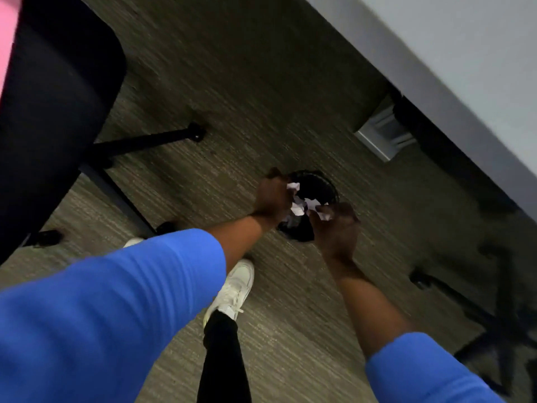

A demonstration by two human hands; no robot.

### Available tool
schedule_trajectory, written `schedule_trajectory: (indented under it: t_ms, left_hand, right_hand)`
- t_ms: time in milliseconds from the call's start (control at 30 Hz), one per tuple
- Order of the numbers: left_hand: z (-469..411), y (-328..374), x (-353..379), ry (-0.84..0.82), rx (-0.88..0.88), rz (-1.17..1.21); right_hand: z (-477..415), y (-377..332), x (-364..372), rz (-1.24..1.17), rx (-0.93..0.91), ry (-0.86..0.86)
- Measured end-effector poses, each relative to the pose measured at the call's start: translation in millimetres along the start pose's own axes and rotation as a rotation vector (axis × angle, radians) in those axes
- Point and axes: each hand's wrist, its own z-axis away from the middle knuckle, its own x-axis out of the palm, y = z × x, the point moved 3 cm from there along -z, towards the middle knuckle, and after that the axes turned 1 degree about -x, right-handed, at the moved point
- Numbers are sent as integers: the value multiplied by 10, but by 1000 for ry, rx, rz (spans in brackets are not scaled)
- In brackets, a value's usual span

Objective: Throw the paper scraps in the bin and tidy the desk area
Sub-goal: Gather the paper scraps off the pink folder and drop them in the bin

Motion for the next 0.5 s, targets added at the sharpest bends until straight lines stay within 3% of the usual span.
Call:
schedule_trajectory:
  t_ms: [100, 167, 233, 500]
  left_hand:
    - [-63, -33, 369, 37, -99, 45]
    - [-77, -140, 664, -65, -279, 116]
    - [-68, -185, 861, -173, -353, 152]
    - [90, -284, 1016, -306, -278, 129]
  right_hand:
    - [-112, 237, 75, 22, 66, -6]
    - [-175, 394, 145, 5, 132, -5]
    - [-214, 527, 229, -36, 189, -11]
    - [-150, 675, 386, -30, 208, -93]
